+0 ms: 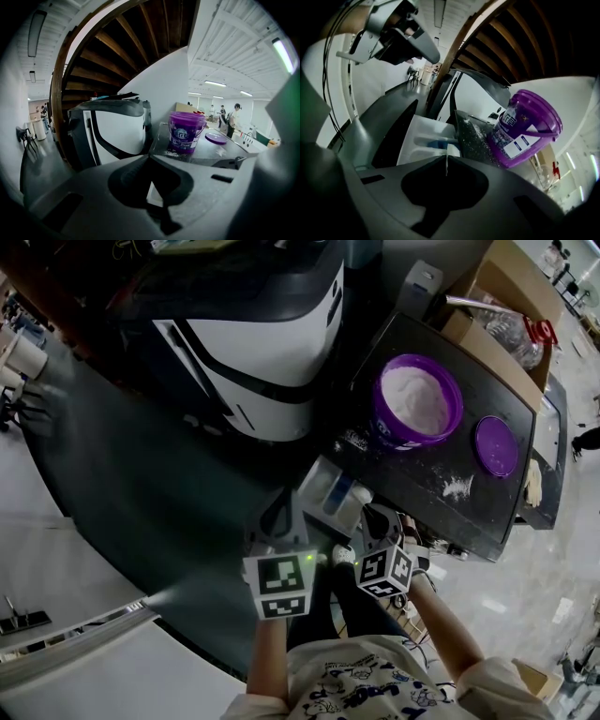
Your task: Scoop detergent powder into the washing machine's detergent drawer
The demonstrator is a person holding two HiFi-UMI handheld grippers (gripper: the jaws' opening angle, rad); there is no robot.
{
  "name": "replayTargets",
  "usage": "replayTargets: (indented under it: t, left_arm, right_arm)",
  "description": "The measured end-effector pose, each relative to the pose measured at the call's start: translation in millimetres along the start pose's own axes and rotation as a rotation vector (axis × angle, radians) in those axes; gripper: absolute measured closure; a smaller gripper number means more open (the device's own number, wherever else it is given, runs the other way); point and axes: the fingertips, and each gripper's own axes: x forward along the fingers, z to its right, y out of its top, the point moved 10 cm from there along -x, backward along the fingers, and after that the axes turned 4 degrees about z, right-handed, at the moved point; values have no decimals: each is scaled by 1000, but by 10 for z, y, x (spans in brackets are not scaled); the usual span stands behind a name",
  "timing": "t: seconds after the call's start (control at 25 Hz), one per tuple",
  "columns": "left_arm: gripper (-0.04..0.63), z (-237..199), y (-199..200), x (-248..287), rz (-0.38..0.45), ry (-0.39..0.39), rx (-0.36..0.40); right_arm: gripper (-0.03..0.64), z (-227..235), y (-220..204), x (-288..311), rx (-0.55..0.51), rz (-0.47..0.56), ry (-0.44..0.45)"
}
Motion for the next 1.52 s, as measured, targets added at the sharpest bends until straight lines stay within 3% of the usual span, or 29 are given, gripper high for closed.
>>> replayTargets:
  t: [0.24, 0.64, 1.04, 1.52]
  left_arm:
    - [592, -16, -10, 1, -1, 1, -1]
    - [592, -51, -16, -10, -2, 10, -5]
    - [592, -55, -23, -27, 1, 9, -6]
    - [592, -65, -7, -51, 7, 15, -13]
  right_arm:
    - [595, -82, 2, 31, -168, -27, -45]
    - [595, -165, -22, 40, -326, -47, -79]
    - [595, -205, -23, 36, -363, -55, -82]
    - [595, -170, 18, -1, -311, -23, -82]
